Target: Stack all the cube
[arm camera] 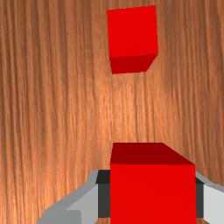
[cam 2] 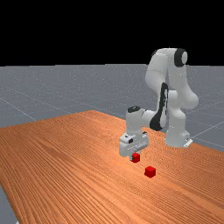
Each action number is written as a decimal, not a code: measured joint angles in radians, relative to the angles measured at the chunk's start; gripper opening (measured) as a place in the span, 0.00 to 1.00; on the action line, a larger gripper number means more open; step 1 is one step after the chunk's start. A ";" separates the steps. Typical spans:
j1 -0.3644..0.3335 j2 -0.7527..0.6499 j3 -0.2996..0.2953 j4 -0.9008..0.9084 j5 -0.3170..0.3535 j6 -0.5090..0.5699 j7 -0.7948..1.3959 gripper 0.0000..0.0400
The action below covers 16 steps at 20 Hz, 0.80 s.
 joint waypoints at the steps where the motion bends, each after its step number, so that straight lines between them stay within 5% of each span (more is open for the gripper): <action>1: 0.015 0.001 0.003 0.002 0.002 0.000 0.030 0.48; 16: 0.126 0.022 0.040 0.035 -0.008 -0.013 0.163 0.48</action>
